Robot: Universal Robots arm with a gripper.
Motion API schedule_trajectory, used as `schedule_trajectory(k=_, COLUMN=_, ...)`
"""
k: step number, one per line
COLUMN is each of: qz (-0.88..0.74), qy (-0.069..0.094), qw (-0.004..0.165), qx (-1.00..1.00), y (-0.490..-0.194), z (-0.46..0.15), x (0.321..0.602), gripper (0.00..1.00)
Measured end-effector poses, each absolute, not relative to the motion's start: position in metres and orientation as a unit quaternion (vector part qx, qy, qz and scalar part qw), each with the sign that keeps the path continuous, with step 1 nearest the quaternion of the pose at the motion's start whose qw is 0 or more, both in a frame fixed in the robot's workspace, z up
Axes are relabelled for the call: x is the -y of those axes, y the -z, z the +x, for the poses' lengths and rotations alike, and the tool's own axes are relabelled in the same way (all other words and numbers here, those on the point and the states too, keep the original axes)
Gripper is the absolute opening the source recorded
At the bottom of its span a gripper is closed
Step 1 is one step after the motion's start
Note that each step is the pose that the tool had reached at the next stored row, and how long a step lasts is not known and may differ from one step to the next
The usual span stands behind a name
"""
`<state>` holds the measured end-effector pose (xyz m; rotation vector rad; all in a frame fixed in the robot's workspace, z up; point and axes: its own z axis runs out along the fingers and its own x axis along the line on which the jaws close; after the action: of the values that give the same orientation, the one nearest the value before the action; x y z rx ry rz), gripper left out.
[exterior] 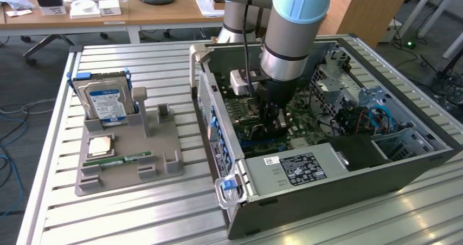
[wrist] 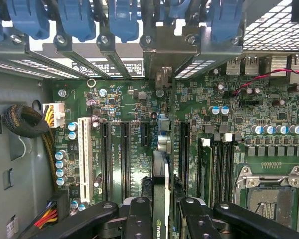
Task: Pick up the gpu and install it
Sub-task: 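Insert the gpu into the slot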
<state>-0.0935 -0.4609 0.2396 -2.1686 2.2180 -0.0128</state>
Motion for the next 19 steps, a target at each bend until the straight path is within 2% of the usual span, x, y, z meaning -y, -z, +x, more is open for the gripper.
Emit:
schedule_trajectory(k=15, qz=-0.699, qy=0.003, qw=0.02, qx=-0.715, y=-0.2388, z=-0.0939, x=0.4608, gripper=0.27)
schedule_trajectory(k=17, qz=-0.699, qy=0.004, qw=0.02, qx=-0.715, y=-0.239, z=-0.0937, x=0.4608, gripper=0.39)
schedule_trajectory(k=18, qz=-0.699, qy=0.004, qw=0.02, qx=-0.715, y=-0.2392, z=-0.0935, x=0.4608, gripper=0.39)
schedule_trajectory(k=19, qz=-0.699, qy=0.004, qw=0.02, qx=-0.715, y=-0.2393, z=-0.0934, x=0.4609, gripper=0.45)
